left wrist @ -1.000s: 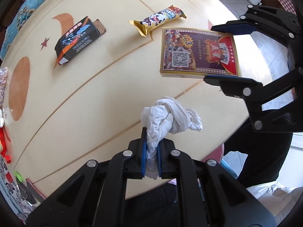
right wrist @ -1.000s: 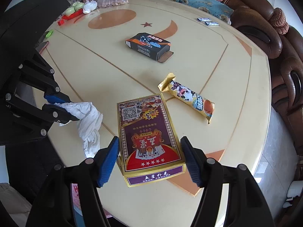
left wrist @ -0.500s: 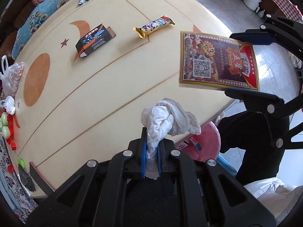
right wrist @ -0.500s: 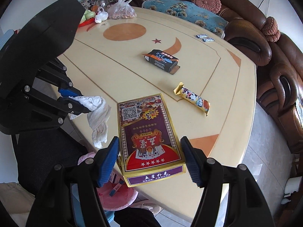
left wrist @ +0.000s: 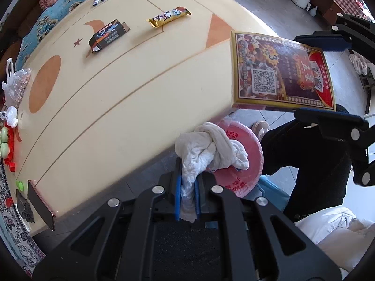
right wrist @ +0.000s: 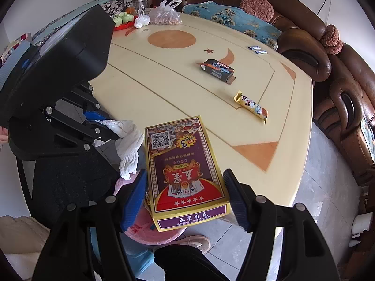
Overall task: Collect trash
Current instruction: 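Lift the tissue with the left tool while the right tool lifts the card box toward the bin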
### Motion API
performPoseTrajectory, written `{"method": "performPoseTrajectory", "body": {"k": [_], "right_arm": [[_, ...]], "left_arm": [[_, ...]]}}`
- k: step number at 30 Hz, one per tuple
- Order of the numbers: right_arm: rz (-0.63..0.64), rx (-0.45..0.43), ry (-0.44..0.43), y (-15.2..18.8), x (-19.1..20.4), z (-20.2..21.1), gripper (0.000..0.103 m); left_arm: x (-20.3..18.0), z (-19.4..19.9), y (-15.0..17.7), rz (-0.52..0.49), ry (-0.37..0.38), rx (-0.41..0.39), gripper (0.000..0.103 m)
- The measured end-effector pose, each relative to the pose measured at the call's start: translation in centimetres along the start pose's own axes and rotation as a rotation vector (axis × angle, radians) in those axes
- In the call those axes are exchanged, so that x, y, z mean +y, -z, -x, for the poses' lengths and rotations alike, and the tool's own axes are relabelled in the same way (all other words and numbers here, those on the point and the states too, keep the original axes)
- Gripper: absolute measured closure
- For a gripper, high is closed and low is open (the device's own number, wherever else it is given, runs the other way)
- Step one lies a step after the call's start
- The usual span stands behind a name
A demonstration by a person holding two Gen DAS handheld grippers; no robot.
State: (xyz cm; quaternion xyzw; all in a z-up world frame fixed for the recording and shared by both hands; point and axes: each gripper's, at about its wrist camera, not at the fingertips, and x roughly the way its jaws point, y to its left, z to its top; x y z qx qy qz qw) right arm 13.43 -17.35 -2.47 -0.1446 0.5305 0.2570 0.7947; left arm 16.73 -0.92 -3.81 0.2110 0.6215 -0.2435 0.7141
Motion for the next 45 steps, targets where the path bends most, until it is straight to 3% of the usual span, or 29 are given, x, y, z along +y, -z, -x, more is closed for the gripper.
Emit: {"method": "performPoseTrajectory", "body": {"k": [20,45], "right_arm": [[0.028,0.085,-0.032,6.5,4.7,-4.0,0.039],[0.032,0.257,-0.105,11.1,5.8,-15.1,0.039]], "left_arm": [[-3.2,-6.6,5.8,-0.002,0.060,0.067,0.093],[-5.2,-18.2,6.7,-0.031,0.136,0.225,0.093]]}}
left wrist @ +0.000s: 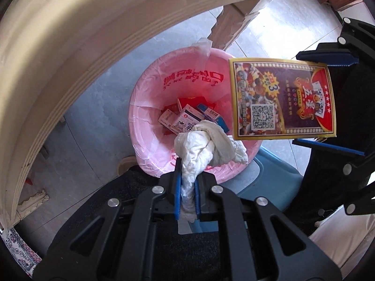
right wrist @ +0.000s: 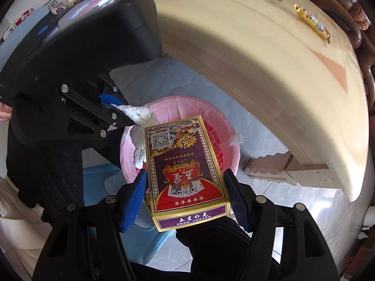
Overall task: Collect trash
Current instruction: 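Lift the tissue with the left tool while the right tool lifts the card box toward the bin, then open both tools over the pink bin to drop tissue and card box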
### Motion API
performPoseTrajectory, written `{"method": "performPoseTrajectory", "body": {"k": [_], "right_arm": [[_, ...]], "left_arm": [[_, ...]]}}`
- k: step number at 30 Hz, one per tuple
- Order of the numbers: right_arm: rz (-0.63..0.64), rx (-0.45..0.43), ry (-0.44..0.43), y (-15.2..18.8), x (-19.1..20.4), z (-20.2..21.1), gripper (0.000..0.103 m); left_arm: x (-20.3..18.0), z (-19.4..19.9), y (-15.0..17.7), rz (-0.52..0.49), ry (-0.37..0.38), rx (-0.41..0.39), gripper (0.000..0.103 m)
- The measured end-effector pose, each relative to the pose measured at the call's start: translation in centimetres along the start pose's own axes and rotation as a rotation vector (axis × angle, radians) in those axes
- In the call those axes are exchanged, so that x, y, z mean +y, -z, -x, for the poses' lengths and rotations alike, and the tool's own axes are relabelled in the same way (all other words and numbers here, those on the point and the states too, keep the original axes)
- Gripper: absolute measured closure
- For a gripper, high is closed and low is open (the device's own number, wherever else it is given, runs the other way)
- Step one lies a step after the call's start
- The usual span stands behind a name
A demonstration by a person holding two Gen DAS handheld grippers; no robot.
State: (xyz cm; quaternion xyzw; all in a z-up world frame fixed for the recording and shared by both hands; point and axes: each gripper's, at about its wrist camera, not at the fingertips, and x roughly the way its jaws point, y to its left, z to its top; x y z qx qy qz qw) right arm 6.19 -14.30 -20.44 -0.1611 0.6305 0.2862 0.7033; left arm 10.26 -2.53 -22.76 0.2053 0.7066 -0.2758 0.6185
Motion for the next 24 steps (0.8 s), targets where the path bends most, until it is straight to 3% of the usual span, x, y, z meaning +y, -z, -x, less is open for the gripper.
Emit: {"method": "performPoseTrajectory", "body": {"k": [15,24], "right_arm": [[0.008,0.117,-0.036,-0.3,-1.0,-8.8,0.039],[-0.005,0.150,-0.068,-0.3,-1.5,-11.5,0.039]], "left_arm": [[0.7,-7.5,-2.3,-0.005,0.015,0.141,0.093],[1.0,-10.6,-2.7,0.007,0.048,0.222,0.093]]}}
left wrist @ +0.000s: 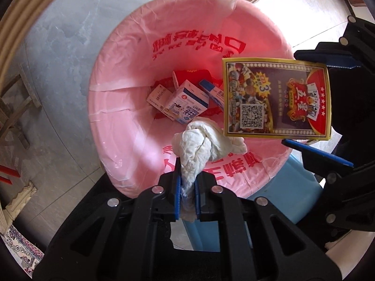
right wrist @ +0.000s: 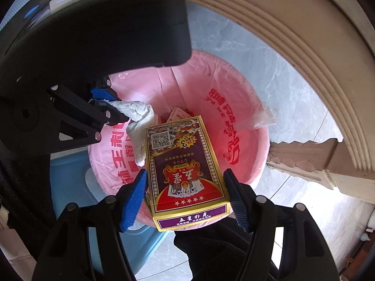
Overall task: Collect trash
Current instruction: 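Open both tools over the pink bin to drop tissue and card box, then raise both open tools from the bin back toward the table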
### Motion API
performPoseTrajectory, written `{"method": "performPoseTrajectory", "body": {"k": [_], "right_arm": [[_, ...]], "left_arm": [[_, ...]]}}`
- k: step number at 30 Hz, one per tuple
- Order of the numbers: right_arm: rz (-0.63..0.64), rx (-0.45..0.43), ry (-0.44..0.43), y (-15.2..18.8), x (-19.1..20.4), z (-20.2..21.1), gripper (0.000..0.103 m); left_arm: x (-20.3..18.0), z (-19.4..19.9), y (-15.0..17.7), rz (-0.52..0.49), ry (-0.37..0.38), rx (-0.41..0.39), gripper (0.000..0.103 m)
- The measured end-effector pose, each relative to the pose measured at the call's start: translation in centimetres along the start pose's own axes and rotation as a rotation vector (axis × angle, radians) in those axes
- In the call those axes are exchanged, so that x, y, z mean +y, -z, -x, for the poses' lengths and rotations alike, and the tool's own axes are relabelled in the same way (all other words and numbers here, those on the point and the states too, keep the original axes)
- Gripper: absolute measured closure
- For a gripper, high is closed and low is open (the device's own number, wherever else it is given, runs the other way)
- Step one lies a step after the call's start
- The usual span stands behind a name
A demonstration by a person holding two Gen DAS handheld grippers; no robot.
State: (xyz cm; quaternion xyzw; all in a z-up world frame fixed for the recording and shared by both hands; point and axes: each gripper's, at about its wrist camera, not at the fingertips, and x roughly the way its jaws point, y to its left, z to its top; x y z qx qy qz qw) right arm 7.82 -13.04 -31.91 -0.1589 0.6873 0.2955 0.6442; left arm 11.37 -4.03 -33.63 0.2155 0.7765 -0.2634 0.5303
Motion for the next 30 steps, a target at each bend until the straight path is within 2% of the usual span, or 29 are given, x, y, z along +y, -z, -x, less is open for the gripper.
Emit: {"method": "performPoseTrajectory", "body": {"k": [4,7,8,10,12,30], "right_arm": [[0.001,0.014,-0.003,-0.2,0.0,-0.7,0.038],[-0.003,0.024,-0.009,-0.2,-0.1,-0.9,0.037],[-0.004,0.025,-0.016,-0.3,0.0,-1.0,0.037],[0.000,0.031,-0.013,-0.3,0.1,-1.2,0.036],[0.005,0.027,-0.006,-0.4,0.4,-1.3,0.029],[-0.014,0.005,-0.016,-0.4,0.4,0.4,0.029]], "left_arm": [[-0.1,-0.5,0.0,0.003,-0.032,0.010,0.093],[-0.3,-0.6,-0.2,-0.003,-0.034,0.022,0.076],[-0.4,-0.6,-0.2,-0.005,-0.043,0.021,0.068],[-0.6,-0.4,-0.2,-0.010,-0.051,0.015,0.060],[-0.7,-0.1,-0.2,-0.016,-0.052,0.009,0.049],[-1.2,0.7,0.3,-0.037,-0.078,-0.018,0.041]]}}
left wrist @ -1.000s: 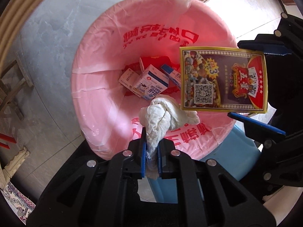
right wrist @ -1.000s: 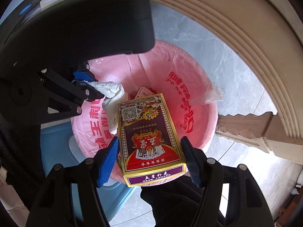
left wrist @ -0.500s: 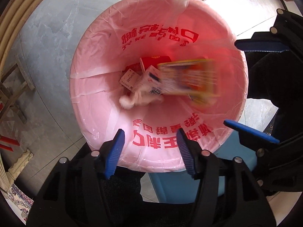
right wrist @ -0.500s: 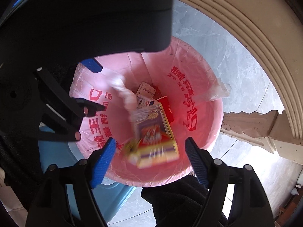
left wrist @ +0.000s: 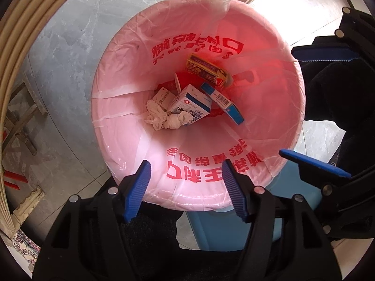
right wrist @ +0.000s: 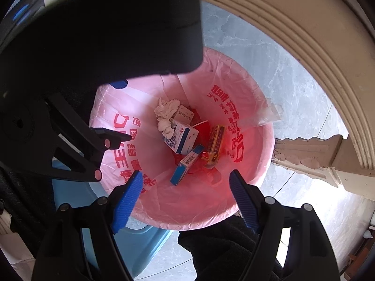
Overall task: Collect trash
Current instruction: 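Raise both open tools from the bin back toward the table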
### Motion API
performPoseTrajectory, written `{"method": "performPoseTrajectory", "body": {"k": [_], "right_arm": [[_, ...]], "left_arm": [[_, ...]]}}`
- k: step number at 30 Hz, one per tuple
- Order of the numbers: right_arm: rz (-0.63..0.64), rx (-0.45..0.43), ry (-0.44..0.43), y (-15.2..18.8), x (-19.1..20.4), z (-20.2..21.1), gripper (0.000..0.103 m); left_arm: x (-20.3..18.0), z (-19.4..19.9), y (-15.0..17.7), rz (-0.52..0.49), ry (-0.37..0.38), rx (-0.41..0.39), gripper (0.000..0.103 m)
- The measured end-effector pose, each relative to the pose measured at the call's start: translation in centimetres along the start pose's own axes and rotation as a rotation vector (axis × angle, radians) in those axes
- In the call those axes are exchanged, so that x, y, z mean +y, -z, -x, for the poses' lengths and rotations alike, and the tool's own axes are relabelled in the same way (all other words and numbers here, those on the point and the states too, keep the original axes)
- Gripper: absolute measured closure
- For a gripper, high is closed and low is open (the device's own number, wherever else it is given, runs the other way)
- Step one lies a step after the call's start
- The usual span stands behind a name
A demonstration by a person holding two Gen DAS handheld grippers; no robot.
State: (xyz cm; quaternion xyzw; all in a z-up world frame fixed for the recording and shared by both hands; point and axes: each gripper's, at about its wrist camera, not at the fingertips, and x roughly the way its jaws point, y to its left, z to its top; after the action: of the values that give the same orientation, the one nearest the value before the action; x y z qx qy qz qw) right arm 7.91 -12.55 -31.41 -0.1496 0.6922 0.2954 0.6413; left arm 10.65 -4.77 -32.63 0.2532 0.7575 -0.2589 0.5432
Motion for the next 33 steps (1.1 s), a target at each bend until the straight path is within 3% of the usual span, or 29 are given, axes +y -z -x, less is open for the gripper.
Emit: {"method": "performPoseTrajectory", "body": {"k": [7,12,20,25,27,29,33], "right_arm": [[0.002,-0.028,0.002,0.9,0.9,2.8,0.029],[0.065,-0.109,-0.026,1.7,1.9,8.5,0.029],[0.157,-0.337,-0.037,1.8,1.3,23.1,0.017],[0.171,-0.494,-0.034,1.1,-0.8,32.4,0.013],[0.180,-0.543,-0.018,0.7,-1.7,35.5,0.010],[0.192,-0.579,0.006,0.0,-2.5,38.1,0.010],[0.212,-0.627,0.049,-2.1,-4.0,41.8,0.010]], "left_arm": [[-0.9,2.2,1.4,-0.025,-0.028,-0.032,0.041],[-1.4,6.9,4.1,-0.065,-0.086,-0.084,0.041],[0.5,23.0,8.3,-0.085,-0.134,-0.313,0.030],[2.6,32.9,9.2,-0.080,-0.229,-0.445,0.024],[3.4,35.8,9.0,-0.082,-0.242,-0.475,0.018],[3.9,38.5,8.3,-0.099,-0.295,-0.498,0.018],[4.4,41.9,6.8,-0.153,-0.320,-0.529,0.018]]}}
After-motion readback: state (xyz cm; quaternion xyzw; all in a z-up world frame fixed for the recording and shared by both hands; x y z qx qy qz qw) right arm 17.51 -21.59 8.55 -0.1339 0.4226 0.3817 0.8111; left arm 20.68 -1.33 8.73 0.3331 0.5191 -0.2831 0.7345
